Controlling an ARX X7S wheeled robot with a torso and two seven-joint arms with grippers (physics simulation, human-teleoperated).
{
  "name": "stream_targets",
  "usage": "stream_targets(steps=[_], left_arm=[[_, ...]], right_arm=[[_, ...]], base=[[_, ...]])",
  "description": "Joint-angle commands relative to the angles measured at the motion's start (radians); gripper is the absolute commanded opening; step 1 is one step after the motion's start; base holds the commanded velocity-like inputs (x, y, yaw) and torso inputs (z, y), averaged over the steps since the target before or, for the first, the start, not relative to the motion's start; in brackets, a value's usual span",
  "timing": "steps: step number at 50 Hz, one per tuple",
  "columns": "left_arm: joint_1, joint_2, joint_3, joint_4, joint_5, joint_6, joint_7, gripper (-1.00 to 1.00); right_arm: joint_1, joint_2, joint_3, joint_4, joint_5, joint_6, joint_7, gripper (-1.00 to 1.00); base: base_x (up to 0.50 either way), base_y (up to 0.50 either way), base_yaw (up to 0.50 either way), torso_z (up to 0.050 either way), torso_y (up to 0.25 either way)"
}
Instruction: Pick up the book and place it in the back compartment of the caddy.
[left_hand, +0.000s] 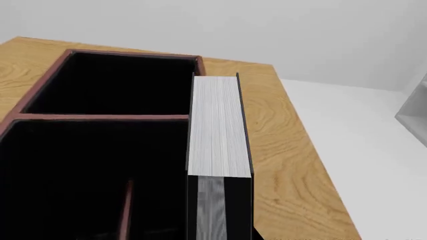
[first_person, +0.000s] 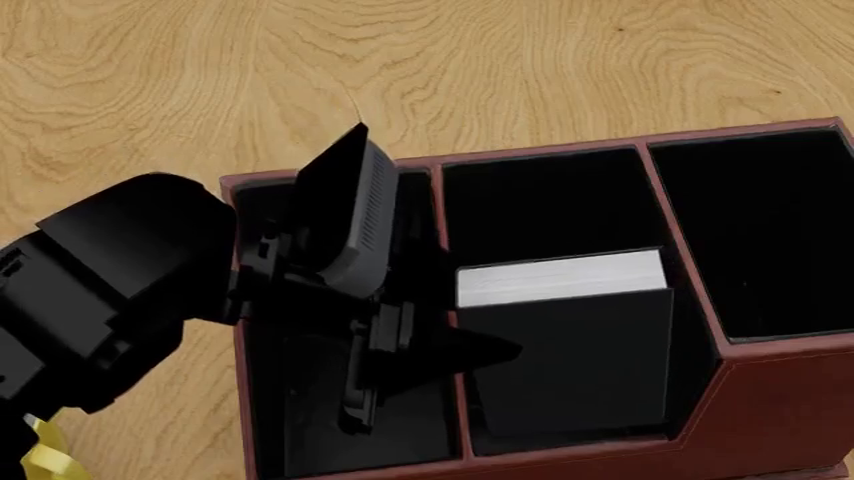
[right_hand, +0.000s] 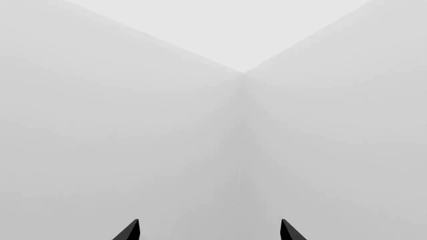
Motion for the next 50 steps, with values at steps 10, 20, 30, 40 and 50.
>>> stream_targets(steps=[10,20,30,40,50], left_arm=[[0.006,0.024,-0.018,-0.047,-0.024,0.026,0.012,-1.00],[0.010,0.034,-0.010,-0.072,-0.020,0.040,0.019,-1.00],[0.016,0.044,-0.004,-0.097,-0.017,0.058,0.026,-1.00],[0.017,0.043,-0.001,-0.090,-0.024,0.053,0.023,-1.00],[0.014,0.066,-0.001,-0.156,-0.012,0.094,0.025,-1.00]], right_arm=[[0.006,-0.003,-0.019,0.005,-0.014,-0.001,-0.002,1.00],[0.011,-0.006,-0.029,0.009,-0.020,-0.002,-0.005,1.00],[0.014,-0.007,-0.033,0.007,-0.021,0.003,-0.001,1.00],[0.011,-0.015,-0.027,0.005,-0.020,0.005,-0.006,1.00],[0.013,-0.017,-0.034,0.005,-0.026,0.005,-0.008,1.00]], base=[[0.00,0.00,0.00,0.000,0.001],[0.00,0.00,0.00,0.001,0.001],[0.00,0.00,0.00,0.000,0.001],[0.00,0.00,0.00,0.000,0.001],[0.00,0.00,0.00,0.001,0.001]])
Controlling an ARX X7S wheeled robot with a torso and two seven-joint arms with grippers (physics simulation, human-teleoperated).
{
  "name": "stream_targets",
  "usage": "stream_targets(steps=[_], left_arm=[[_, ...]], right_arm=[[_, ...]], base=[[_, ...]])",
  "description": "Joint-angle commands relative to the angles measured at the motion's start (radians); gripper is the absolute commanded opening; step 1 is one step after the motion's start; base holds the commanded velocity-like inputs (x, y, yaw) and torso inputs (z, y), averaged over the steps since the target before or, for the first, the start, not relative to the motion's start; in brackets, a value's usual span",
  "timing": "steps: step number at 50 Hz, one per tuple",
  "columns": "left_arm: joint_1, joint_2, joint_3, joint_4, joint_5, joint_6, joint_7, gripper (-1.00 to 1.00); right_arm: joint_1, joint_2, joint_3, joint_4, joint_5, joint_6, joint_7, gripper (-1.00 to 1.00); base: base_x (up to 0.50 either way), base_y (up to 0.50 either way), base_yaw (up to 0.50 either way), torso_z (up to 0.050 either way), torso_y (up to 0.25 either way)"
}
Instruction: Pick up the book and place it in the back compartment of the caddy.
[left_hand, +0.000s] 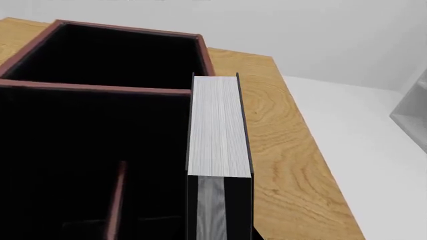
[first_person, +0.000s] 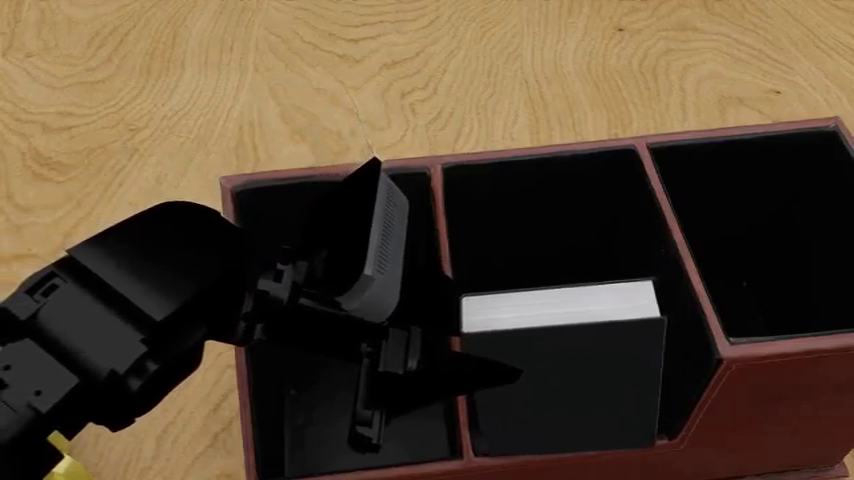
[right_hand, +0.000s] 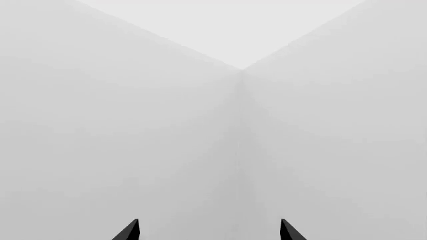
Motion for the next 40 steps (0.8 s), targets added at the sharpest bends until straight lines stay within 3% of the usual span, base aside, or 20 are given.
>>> stream_targets(steps=[1,4,19,33,40], left_arm=[[-0.011,0.027,-0.039,-0.040,-0.027,0.019,0.000,-1.00],[-0.019,0.063,-0.057,-0.131,-0.012,0.094,-0.022,-1.00],[-0.039,0.101,-0.026,-0.240,-0.027,0.182,-0.003,-1.00],[-0.085,0.104,0.324,-0.338,-0.315,0.317,-0.028,-1.00],[-0.096,0.104,0.446,-0.350,-0.434,0.355,-0.043,-1.00]], right_arm=[[0.002,-0.006,-0.009,0.001,-0.007,-0.001,-0.004,1.00],[0.003,-0.008,-0.015,0.002,-0.012,-0.002,-0.005,1.00],[0.008,-0.024,-0.029,0.008,-0.027,-0.011,-0.019,1.00],[0.020,-0.036,-0.050,0.021,-0.043,-0.018,-0.028,1.00],[0.025,-0.037,-0.057,0.025,-0.047,-0.017,-0.030,1.00]], base=[[0.00,0.00,0.00,0.000,0.000],[0.00,0.00,0.00,0.000,0.000],[0.00,0.00,0.00,0.000,0.001],[0.00,0.00,0.00,0.001,0.001],[0.00,0.00,0.00,0.000,0.001]])
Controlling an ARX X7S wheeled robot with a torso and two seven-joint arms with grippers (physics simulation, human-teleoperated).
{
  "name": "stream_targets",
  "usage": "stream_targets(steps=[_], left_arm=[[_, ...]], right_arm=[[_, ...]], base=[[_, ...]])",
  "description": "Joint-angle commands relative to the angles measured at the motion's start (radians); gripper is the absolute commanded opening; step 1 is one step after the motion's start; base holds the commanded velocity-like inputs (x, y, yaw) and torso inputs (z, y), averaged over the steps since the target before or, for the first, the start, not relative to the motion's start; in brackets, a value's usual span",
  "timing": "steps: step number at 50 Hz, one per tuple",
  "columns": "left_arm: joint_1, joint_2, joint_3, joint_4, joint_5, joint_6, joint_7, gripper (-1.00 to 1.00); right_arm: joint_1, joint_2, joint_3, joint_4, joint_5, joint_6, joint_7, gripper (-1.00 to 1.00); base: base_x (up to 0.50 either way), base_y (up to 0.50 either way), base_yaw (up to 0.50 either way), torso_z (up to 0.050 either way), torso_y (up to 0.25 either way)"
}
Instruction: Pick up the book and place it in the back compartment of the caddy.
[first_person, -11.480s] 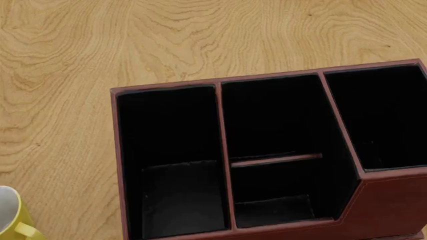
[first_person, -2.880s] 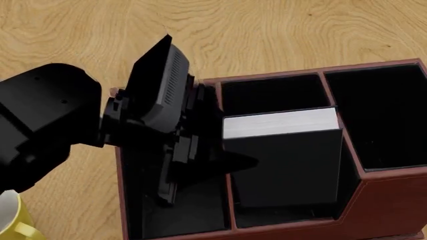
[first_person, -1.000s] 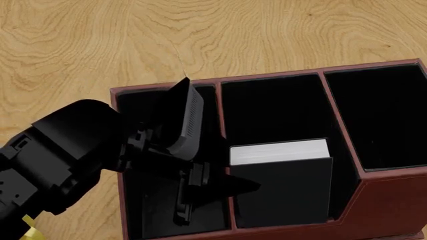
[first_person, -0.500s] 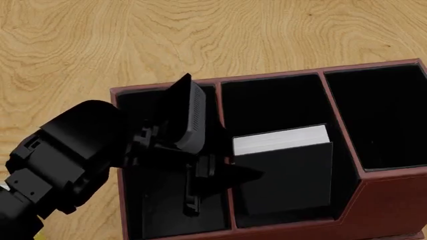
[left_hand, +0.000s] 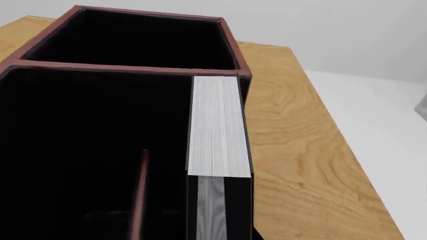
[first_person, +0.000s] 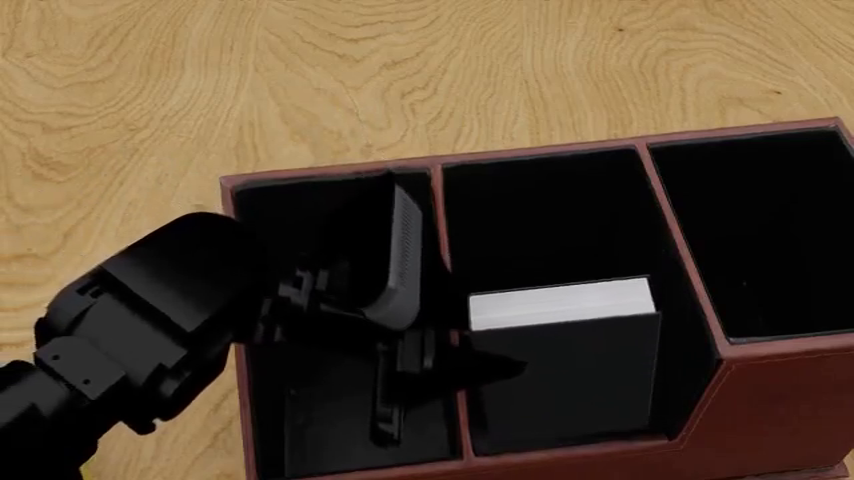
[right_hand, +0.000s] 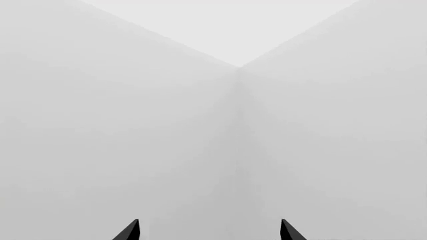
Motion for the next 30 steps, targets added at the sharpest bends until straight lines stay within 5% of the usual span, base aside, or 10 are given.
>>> stream_targets(steps=[1,27,28,30], left_arm=[[-0.030,0.008,0.141,-0.017,-0.217,0.061,-0.019,-1.00],[-0.034,0.008,0.244,-0.026,-0.318,0.057,-0.027,-1.00],[-0.033,0.008,0.243,-0.025,-0.314,0.060,-0.023,1.00],[-0.033,0.008,0.241,-0.026,-0.313,0.060,-0.033,1.00]], right_arm=[[0.008,-0.004,-0.013,0.007,-0.009,0.001,-0.004,1.00],[0.012,-0.010,-0.010,0.002,-0.015,0.020,-0.009,1.00],[0.012,-0.010,-0.010,0.003,-0.016,0.020,-0.009,1.00],[0.013,-0.010,-0.012,0.003,-0.017,0.020,-0.009,1.00]], base=[[0.00,0.00,0.00,0.000,0.000],[0.00,0.00,0.00,0.000,0.001],[0.00,0.00,0.00,0.000,0.000],[0.00,0.00,0.00,0.000,0.000]])
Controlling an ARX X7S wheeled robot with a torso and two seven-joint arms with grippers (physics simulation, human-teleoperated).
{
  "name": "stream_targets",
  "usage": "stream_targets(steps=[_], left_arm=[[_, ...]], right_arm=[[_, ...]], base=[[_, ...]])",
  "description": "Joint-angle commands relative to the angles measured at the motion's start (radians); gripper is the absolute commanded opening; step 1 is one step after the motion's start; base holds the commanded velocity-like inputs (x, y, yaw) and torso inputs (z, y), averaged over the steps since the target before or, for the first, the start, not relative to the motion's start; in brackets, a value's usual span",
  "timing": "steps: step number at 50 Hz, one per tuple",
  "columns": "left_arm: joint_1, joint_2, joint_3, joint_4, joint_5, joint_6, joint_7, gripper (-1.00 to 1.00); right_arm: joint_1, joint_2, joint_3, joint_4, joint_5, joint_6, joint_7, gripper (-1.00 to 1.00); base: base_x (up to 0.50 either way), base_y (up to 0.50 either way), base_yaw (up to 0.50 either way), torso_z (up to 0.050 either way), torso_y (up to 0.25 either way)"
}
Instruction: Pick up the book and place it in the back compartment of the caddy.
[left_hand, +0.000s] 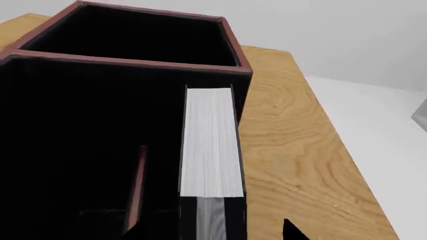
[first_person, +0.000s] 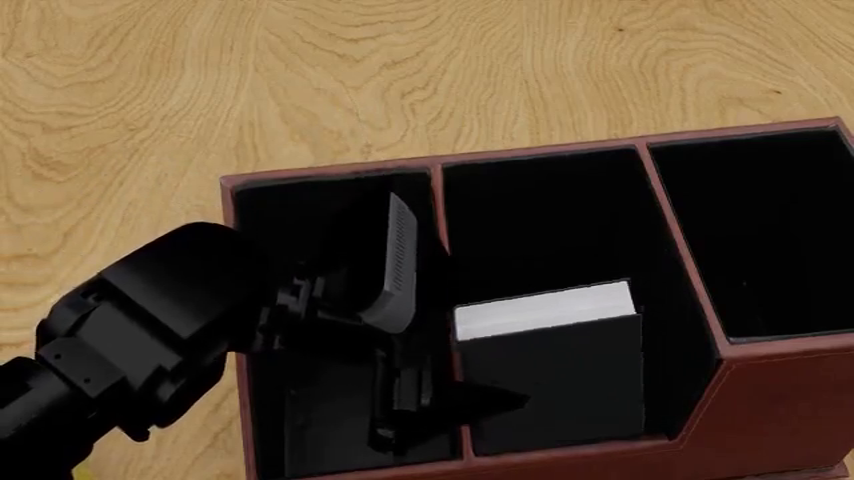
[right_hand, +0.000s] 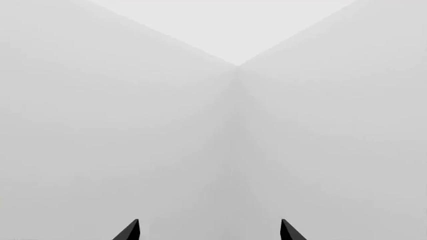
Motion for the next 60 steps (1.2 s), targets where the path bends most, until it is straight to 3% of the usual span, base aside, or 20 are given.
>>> stream_targets(steps=[1,30,54,60], left_arm=[[-0.007,0.007,-0.033,0.013,-0.032,-0.028,-0.004,1.00],[-0.017,0.007,-0.038,0.023,-0.038,-0.026,-0.017,1.00],[-0.174,0.005,-0.051,-0.001,-0.092,-0.037,-0.003,1.00],[-0.204,-0.028,-0.062,0.051,-0.101,-0.046,-0.030,1.00]], right_arm=[[0.006,0.004,-0.007,-0.001,-0.004,0.009,0.002,1.00],[0.012,-0.002,-0.005,-0.006,-0.002,0.018,-0.002,1.00],[0.024,0.023,0.010,-0.018,0.025,0.027,0.015,1.00],[0.024,0.026,0.014,-0.023,0.030,0.028,0.020,1.00]], base=[[0.00,0.00,0.00,0.000,0.000],[0.00,0.00,0.00,0.000,0.000],[0.00,0.00,0.00,0.000,0.000],[0.00,0.00,0.00,0.000,0.000]])
